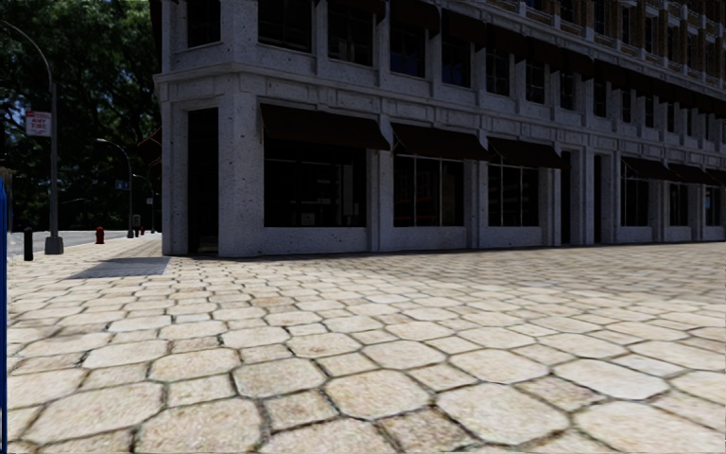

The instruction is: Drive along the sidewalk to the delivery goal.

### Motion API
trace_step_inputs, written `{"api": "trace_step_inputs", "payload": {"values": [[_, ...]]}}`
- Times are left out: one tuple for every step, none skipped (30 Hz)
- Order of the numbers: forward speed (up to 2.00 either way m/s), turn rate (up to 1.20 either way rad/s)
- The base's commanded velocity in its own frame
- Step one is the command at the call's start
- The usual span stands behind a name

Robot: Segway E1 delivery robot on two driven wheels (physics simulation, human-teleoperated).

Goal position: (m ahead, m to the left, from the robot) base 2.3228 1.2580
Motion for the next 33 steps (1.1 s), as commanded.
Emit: {"api": "trace_step_inputs", "payload": {"values": [[0.63, 0.36], [0.63, 0.36], [0.63, 0.37], [0.63, 0.38], [0.63, 0.38], [0.63, 0.38], [0.63, 0.38], [0.63, 0.39], [0.63, 0.39], [0.63, 0.39], [0.63, 0.4], [0.63, 0.4], [0.63, 0.4], [0.62, 0.41], [0.62, 0.41], [0.62, 0.41], [0.62, 0.41], [0.62, 0.41], [0.62, 0.41], [0.62, 0.41], [0.62, 0.41], [0.62, 0.4], [0.62, 0.33], [0.62, 0.33], [0.62, 0.3], [0.63, 0.29], [0.63, 0.29], [0.63, 0.29], [0.63, 0.29], [0.63, 0.29], [0.62, 0.29], [0.62, 0.29], [0.62, 0.29]]}}
